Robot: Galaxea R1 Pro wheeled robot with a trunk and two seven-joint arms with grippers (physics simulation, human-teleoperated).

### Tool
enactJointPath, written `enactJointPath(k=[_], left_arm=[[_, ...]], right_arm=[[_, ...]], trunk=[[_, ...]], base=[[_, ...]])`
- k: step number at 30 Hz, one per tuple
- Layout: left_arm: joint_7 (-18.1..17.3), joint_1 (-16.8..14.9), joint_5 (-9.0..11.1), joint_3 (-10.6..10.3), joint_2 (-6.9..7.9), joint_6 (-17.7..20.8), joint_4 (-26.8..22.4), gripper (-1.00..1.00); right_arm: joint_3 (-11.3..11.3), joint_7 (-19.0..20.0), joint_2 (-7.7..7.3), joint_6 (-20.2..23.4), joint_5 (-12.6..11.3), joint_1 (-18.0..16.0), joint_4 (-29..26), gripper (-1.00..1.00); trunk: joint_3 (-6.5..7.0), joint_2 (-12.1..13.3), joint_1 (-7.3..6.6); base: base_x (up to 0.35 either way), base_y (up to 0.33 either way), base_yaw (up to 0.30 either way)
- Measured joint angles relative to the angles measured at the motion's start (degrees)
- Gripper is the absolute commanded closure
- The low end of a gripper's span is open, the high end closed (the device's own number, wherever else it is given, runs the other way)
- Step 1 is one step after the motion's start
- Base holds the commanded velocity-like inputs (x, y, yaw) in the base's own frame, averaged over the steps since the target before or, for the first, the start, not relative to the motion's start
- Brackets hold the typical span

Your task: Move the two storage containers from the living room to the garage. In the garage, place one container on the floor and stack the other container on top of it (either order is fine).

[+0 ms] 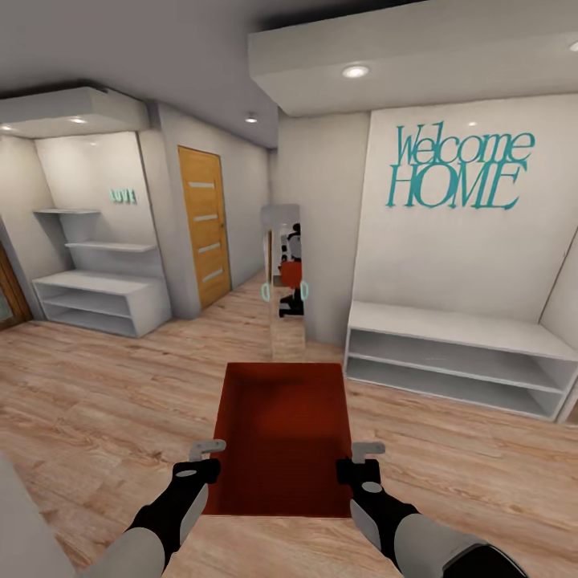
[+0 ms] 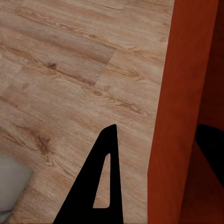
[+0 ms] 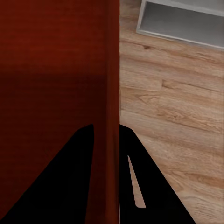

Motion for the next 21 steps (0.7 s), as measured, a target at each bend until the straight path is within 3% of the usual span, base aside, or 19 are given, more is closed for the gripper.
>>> enactJointPath(k=[21], left_arm=[[0.01, 0.0, -0.03, 0.01, 0.07, 0.08, 0.0, 1.0]], right_arm=[[0.07, -0.01, 0.0, 0.0, -0.03, -0.03, 0.01, 1.0]], trunk=[[0.02, 0.0, 0.0]], base=[[0.322, 0.0, 0.025]])
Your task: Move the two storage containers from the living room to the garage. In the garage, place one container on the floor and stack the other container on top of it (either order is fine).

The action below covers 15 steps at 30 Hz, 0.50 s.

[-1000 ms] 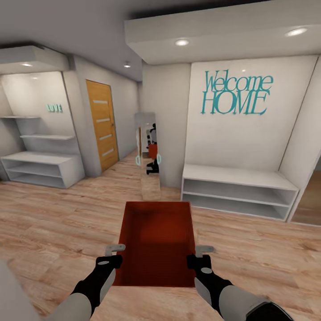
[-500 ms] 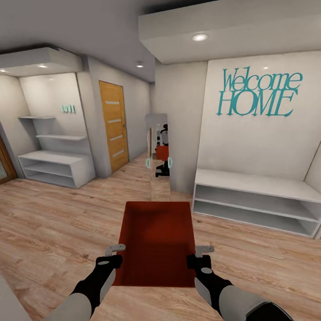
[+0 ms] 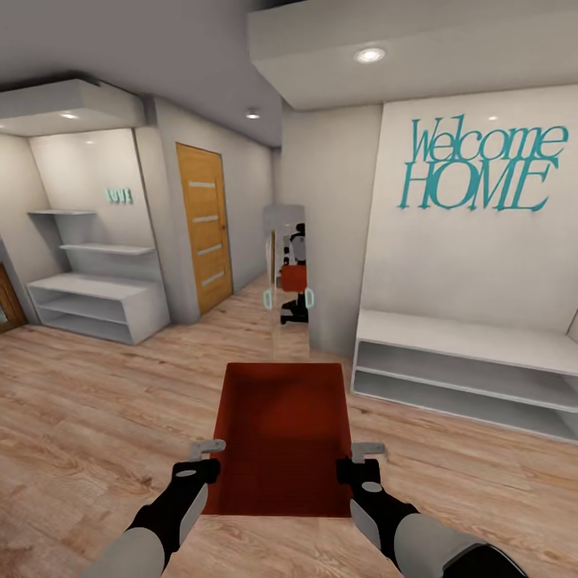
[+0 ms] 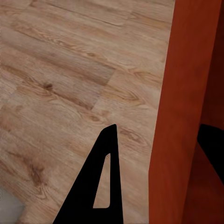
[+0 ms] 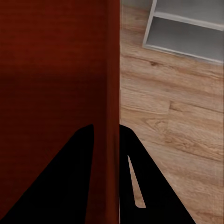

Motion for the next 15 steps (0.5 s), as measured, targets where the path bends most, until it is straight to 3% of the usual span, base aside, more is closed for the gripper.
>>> enactJointPath(k=[12, 15], left_arm=[[-0.01, 0.0, 0.05, 0.0, -0.07, 0.01, 0.01, 1.0], [-0.01, 0.0, 0.07, -0.01, -0.07, 0.01, 0.01, 1.0]], right_arm=[[-0.1, 0.03, 0.01, 0.03, 0.1, 0.02, -0.02, 1.0], [-0.09, 0.03, 0.0, 0.03, 0.09, 0.01, -0.02, 1.0]], trunk=[[0.0, 0.0, 0.0], [0.0, 0.0, 0.0]], base=[[0.322, 0.0, 0.248], [0.322, 0.0, 0.118]])
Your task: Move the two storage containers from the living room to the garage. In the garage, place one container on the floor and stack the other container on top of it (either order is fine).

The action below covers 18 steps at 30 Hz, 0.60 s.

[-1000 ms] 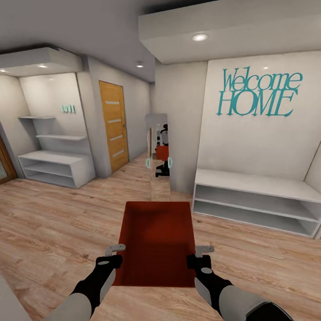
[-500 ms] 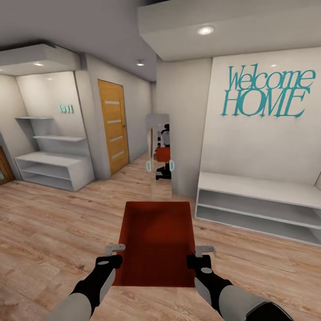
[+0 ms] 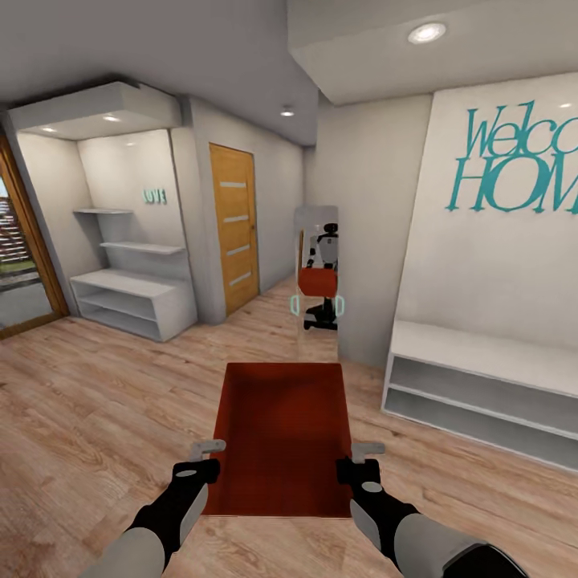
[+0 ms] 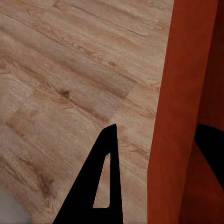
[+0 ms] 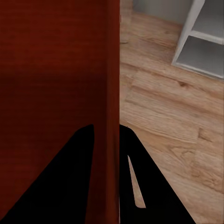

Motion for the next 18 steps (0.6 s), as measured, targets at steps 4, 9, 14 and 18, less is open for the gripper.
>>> enactJointPath(k=[4, 9, 14, 18], left_arm=[[0.0, 0.0, 0.01, 0.0, -0.01, -0.01, 0.01, 1.0], [-0.01, 0.0, 0.03, -0.01, -0.01, -0.01, 0.01, 1.0], [-0.01, -0.01, 0.02, 0.0, -0.01, -0.01, 0.02, 1.0], [-0.01, 0.0, 0.05, -0.01, -0.01, -0.01, 0.01, 1.0]], right_arm=[[-0.04, 0.0, 0.0, 0.01, 0.02, 0.02, -0.01, 1.0], [-0.04, 0.0, 0.0, 0.01, 0.01, 0.02, -0.01, 1.0], [-0.04, 0.0, -0.01, 0.06, 0.02, 0.0, -0.01, 1.0], [-0.01, 0.0, 0.0, 0.03, 0.03, 0.0, -0.01, 1.0]], trunk=[[0.0, 0.0, 0.0], [0.0, 0.0, 0.0], [0.0, 0.01, 0.0], [0.0, 0.0, 0.0]], base=[[0.322, 0.0, 0.024], [0.322, 0.0, 0.003], [0.322, 0.0, 0.0], [0.322, 0.0, 0.0]])
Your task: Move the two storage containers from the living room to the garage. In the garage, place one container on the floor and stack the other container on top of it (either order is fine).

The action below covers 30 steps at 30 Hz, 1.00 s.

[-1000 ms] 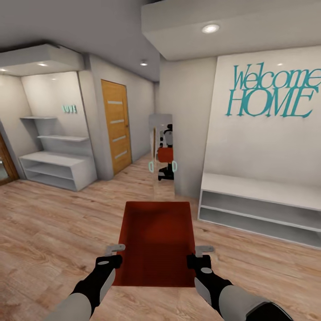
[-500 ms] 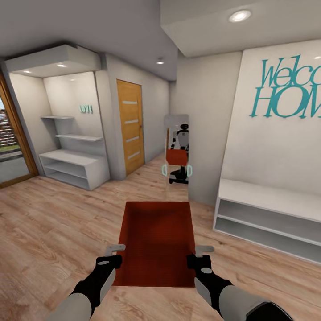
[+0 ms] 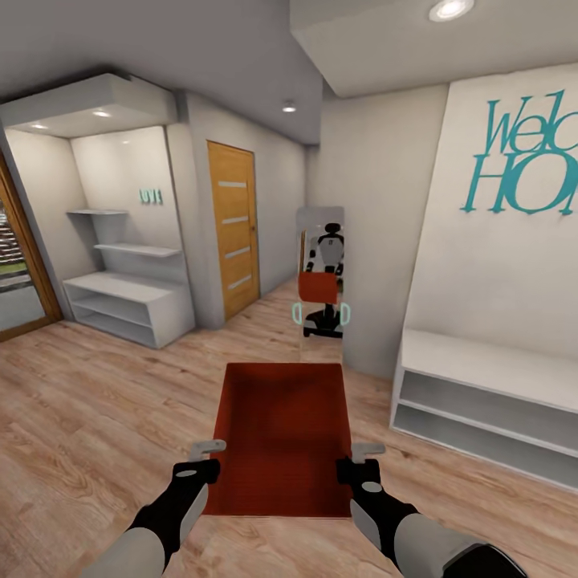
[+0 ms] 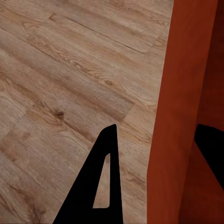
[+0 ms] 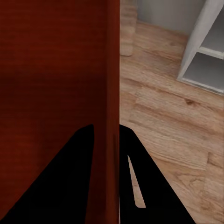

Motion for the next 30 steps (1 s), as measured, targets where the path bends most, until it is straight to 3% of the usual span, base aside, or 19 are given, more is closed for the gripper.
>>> enactJointPath(k=[7, 30], left_arm=[[-0.05, 0.0, -0.07, 0.0, 0.02, 0.01, 0.47, 1.0], [-0.04, 0.0, -0.04, -0.01, 0.01, 0.01, 0.5, 1.0]], right_arm=[[0.24, -0.02, 0.0, -0.04, -0.11, 0.04, 0.03, 1.0], [0.18, -0.04, 0.07, -0.07, -0.13, 0.02, 0.04, 1.0]], trunk=[[0.0, 0.0, 0.0], [0.37, 0.0, 0.0]], base=[[0.322, 0.0, 0.075], [0.322, 0.0, 0.259]])
